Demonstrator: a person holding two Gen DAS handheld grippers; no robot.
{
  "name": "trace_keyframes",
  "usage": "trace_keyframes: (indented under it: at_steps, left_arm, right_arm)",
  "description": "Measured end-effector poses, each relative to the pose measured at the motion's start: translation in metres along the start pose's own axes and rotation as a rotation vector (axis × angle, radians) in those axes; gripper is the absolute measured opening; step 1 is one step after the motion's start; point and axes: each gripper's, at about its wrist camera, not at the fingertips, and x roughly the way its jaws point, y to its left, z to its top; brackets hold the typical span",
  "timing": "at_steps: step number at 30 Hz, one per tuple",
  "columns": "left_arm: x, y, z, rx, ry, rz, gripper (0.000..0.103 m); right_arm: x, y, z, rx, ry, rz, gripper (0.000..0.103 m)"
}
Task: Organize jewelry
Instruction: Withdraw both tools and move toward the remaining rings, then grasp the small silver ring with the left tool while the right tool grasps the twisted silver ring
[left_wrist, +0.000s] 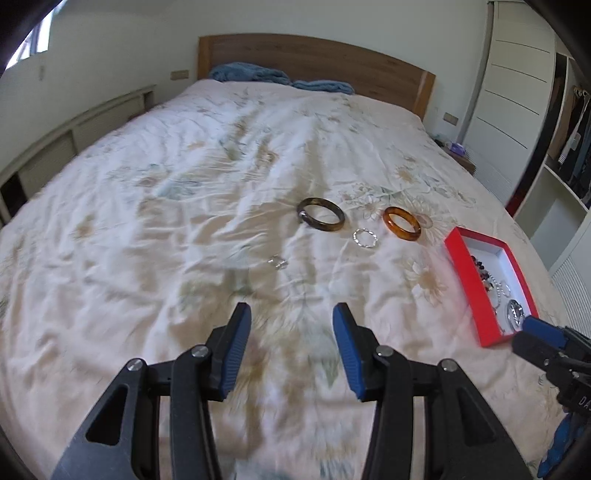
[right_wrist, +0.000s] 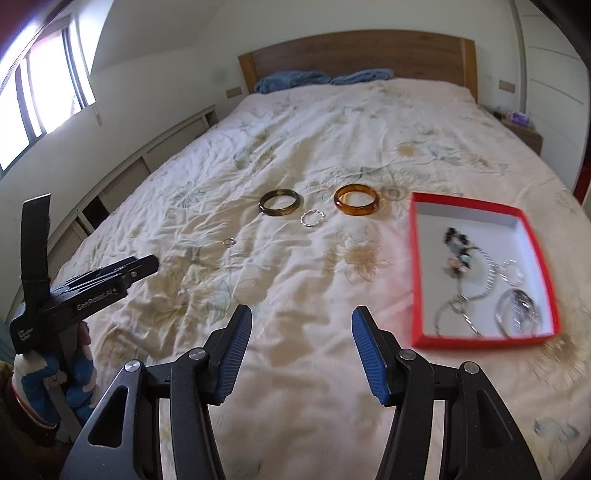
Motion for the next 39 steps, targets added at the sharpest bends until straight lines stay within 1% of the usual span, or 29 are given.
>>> trace_keyframes:
  at_steps: [4,6,8,10,13,19,21,25,30,31,39]
  left_arm:
    - [0.041,0.000,0.016,0.022,0.012,-0.025,0.043]
    - [0.057,0.001,0.023,0.026,0.008,-0.031,0.039]
    - [0.075,0.005,0.030,0.027,0.013,-0.039,0.031]
    - [0.093,0.010,0.034,0.022,0.023,-0.042,0.028]
    - [0.116,0.016,0.034,0.026,0.035,-0.032,0.028]
    - [0.146,0.021,0.029,0.040,0.044,-0.002,0.028]
    - [0.152,0.019,0.026,0.052,0.051,0.000,0.026]
    - [0.158,0.018,0.020,0.070,0.054,0.001,0.017]
    - [0.157,0.020,0.018,0.063,0.043,-0.008,0.016]
    - [0.157,0.021,0.018,0.059,0.042,-0.015,0.008]
    - [0.156,0.027,0.018,0.028,0.033,-0.055,0.007]
  right_arm:
    - [0.040,-0.005,0.018,0.013,0.018,0.021,0.057]
    - [0.059,-0.009,0.027,0.022,0.024,0.030,0.057]
    - [0.079,-0.010,0.036,0.028,0.029,0.039,0.057]
    - [0.098,-0.012,0.043,0.030,0.034,0.046,0.057]
    - [0.121,-0.014,0.049,0.040,0.041,0.061,0.057]
    - [0.153,-0.019,0.053,0.041,0.054,0.082,0.057]
    - [0.161,-0.019,0.053,0.038,0.057,0.084,0.057]
    - [0.174,-0.019,0.056,0.038,0.068,0.080,0.057]
    - [0.187,-0.017,0.062,0.035,0.070,0.078,0.057]
    - [0.190,-0.016,0.065,0.035,0.071,0.072,0.057]
    - [0.220,-0.019,0.087,0.059,0.079,0.025,0.057]
